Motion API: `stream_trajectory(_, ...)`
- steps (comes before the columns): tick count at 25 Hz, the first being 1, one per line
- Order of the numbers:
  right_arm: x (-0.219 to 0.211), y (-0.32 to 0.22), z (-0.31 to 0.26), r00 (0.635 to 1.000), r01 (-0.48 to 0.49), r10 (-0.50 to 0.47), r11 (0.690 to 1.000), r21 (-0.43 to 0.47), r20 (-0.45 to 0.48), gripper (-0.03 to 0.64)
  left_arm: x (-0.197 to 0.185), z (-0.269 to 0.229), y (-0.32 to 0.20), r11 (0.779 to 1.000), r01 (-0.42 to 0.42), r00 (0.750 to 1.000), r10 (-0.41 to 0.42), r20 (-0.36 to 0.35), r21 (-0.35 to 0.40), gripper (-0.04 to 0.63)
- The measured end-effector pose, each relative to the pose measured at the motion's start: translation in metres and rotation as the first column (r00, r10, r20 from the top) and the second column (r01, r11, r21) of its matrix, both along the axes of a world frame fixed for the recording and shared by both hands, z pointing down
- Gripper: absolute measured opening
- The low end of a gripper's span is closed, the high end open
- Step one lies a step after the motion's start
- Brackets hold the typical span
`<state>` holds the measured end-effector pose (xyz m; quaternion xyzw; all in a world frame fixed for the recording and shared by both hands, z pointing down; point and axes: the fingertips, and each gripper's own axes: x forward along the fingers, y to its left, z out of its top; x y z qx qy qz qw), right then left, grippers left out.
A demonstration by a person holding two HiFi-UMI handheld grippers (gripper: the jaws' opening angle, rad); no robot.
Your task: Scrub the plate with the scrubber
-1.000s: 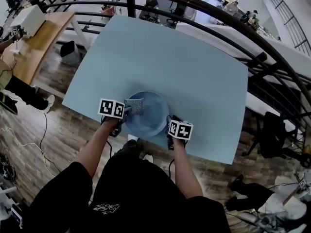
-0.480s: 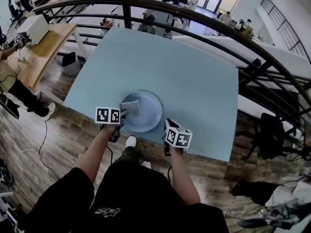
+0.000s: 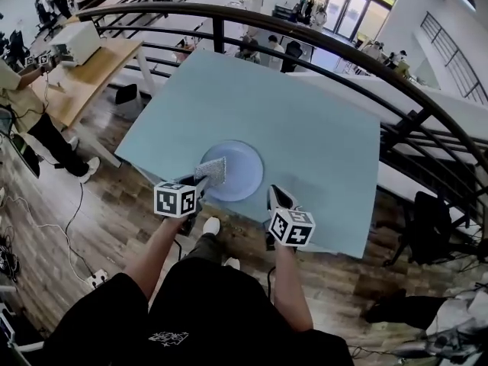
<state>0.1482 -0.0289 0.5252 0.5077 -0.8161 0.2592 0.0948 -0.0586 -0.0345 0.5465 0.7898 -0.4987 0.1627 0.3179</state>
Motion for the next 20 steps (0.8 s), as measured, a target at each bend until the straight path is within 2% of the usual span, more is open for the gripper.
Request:
stream_trajectory(5, -0.006, 0.013, -0.036, 1.000, 0.017, -0.015, 0.993, 0.113, -0.023, 0.006, -0.007, -0.031, 0.020, 0.993, 0.040, 0.999, -0.042, 0.011, 0.113, 0.095)
stream_trajectory(9, -0.018, 0.018, -0.065, 0.999, 0.041, -0.037, 0.981, 0.187, -0.027, 0.006, -0.012, -0.062, 0.022, 0.974, 0.044, 0.998, -0.050, 0.026, 0.220, 0.095)
stream_trajectory(16, -0.034, 0.016, -0.122, 0.995, 0.060, -0.031, 0.941, 0.333, -0.090, 0.006, -0.029, -0.122, 0.018, 0.909, 0.037, 0.996, -0.068, 0.060, 0.415, 0.095)
stream_trajectory(20, -0.041, 0.012, -0.154, 0.995, 0.038, 0.002, 0.918, 0.394, -0.100, 0.006, -0.042, -0.152, 0.010, 0.872, 0.021, 0.996, -0.061, 0.066, 0.489, 0.095)
